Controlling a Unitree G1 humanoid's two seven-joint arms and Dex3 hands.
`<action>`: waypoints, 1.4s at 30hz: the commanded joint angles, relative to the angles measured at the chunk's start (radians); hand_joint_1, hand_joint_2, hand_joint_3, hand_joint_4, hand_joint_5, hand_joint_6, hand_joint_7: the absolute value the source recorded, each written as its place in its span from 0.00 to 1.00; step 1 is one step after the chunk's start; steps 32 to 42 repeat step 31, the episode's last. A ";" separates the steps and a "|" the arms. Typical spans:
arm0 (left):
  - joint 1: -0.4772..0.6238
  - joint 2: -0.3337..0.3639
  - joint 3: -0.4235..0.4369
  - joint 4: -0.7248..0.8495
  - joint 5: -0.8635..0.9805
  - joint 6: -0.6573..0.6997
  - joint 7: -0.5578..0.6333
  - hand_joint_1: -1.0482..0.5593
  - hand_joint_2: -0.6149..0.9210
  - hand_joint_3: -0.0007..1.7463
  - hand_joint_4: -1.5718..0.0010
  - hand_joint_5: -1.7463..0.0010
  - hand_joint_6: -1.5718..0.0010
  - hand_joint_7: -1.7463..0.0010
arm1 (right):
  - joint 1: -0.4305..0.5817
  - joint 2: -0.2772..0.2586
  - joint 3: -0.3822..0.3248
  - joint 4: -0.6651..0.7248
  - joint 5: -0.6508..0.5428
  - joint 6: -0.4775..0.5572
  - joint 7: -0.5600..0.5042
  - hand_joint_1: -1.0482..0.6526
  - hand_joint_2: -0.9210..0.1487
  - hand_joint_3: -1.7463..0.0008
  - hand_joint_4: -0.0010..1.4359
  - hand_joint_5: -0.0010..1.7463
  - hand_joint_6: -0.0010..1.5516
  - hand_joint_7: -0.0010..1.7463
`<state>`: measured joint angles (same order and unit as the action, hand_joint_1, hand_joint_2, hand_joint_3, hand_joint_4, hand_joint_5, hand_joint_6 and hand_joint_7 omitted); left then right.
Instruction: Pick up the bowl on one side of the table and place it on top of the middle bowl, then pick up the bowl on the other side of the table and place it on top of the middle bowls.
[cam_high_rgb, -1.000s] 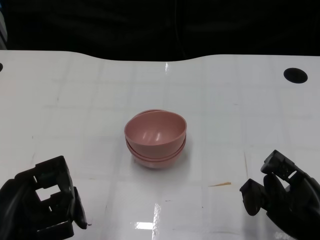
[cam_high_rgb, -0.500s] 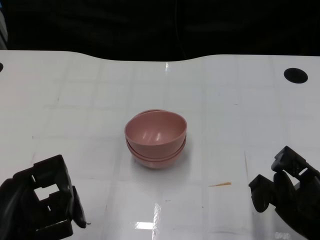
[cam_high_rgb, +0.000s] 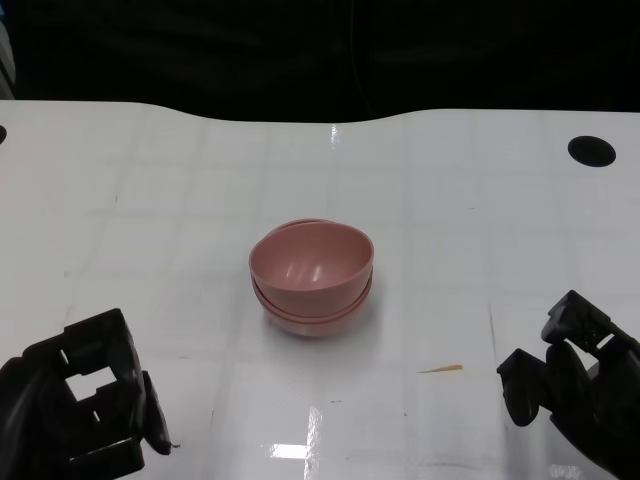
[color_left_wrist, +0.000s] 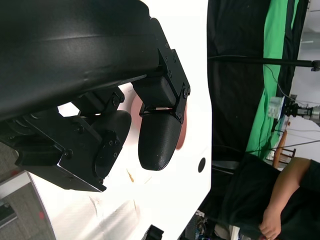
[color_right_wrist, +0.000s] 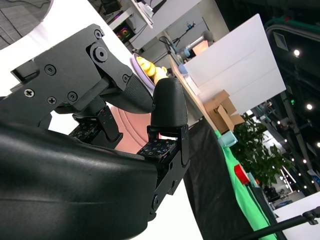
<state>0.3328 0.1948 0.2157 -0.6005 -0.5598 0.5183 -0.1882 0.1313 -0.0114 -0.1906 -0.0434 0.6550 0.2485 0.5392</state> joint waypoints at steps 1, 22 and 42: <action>0.003 0.003 0.020 0.004 -0.016 -0.007 -0.007 0.91 1.00 0.83 0.25 0.00 0.43 0.00 | 0.010 -0.004 0.001 -0.013 -0.008 -0.011 -0.007 0.61 0.31 0.21 0.67 1.00 0.43 1.00; -0.002 0.011 0.023 0.004 -0.020 -0.002 0.000 0.93 1.00 0.83 0.23 0.00 0.43 0.00 | 0.014 -0.002 0.019 -0.026 -0.009 0.004 -0.026 0.60 0.32 0.20 0.67 1.00 0.43 1.00; -0.003 -0.001 0.042 0.011 -0.062 0.008 -0.002 0.92 1.00 0.84 0.23 0.00 0.42 0.00 | 0.015 -0.002 0.021 -0.028 -0.005 0.004 -0.024 0.61 0.32 0.21 0.66 1.00 0.43 1.00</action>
